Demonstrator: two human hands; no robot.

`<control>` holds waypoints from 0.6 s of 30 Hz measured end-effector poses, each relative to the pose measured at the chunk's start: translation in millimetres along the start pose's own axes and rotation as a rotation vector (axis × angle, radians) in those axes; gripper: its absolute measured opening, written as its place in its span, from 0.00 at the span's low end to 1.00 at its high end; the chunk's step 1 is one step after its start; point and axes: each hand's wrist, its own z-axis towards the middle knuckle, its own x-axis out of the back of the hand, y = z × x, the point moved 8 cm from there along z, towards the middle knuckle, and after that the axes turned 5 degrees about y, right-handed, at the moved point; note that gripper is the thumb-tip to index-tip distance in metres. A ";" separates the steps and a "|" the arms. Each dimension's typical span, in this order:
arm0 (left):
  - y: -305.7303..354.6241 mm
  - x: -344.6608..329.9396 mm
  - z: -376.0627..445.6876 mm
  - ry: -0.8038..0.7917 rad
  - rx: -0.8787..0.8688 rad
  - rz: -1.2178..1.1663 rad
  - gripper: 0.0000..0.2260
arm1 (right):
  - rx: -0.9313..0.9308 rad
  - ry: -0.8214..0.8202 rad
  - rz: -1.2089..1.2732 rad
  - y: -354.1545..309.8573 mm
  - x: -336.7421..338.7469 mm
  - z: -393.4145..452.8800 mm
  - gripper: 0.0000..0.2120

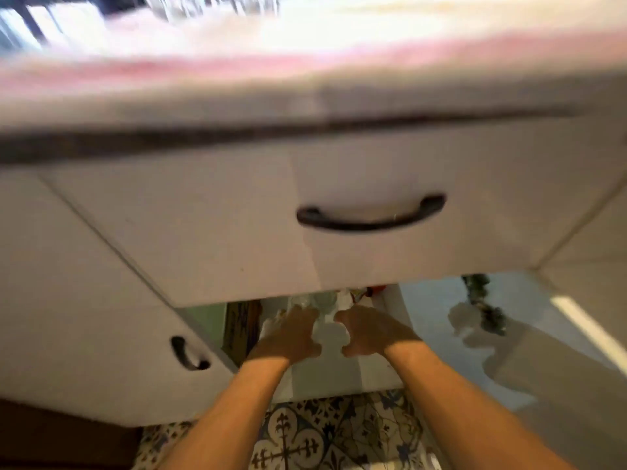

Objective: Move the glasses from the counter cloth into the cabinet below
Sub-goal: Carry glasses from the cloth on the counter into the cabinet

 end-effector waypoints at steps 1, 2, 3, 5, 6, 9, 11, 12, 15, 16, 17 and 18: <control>7.7 16.4 -19.4 -0.033 -0.012 -0.013 0.31 | 0.013 -0.037 -0.011 -4.6 14.3 -21.5 0.32; 15.6 33.8 -37.9 -0.058 -0.026 -0.018 0.32 | 0.003 -0.086 -0.025 -9.4 28.2 -44.4 0.33; 22.2 51.4 -55.0 -0.082 -0.033 -0.007 0.32 | 0.000 -0.125 -0.041 -15.4 44.4 -67.4 0.34; 32.5 81.2 -90.2 -0.140 -0.035 0.018 0.28 | 0.004 -0.184 -0.063 -28.1 71.3 -107.9 0.35; 36.4 95.5 -105.9 -0.163 -0.040 0.025 0.26 | 0.008 -0.203 -0.066 -34.2 83.7 -125.5 0.33; 49.3 139.1 -146.0 -0.172 -0.070 -0.009 0.25 | 0.042 -0.229 -0.091 -55.0 121.6 -174.8 0.30; 56.9 167.2 -167.4 -0.179 -0.072 -0.032 0.25 | 0.044 -0.248 -0.104 -68.3 148.0 -204.4 0.30; 61.4 183.1 -176.1 -0.184 -0.069 -0.046 0.26 | 0.051 -0.255 -0.111 -76.0 163.0 -217.4 0.29; 72.4 236.6 -198.0 -0.170 -0.055 -0.077 0.30 | 0.080 -0.267 -0.131 -96.8 210.6 -251.7 0.29; 75.9 257.7 -204.9 -0.142 -0.069 -0.057 0.29 | 0.078 -0.248 -0.128 -103.1 230.6 -262.5 0.30; 79.4 281.2 -211.5 -0.099 -0.092 -0.026 0.28 | 0.087 -0.217 -0.129 -110.4 252.6 -272.4 0.31; 82.8 305.1 -217.4 -0.054 -0.117 0.002 0.27 | 0.098 -0.185 -0.133 -117.3 274.5 -280.6 0.31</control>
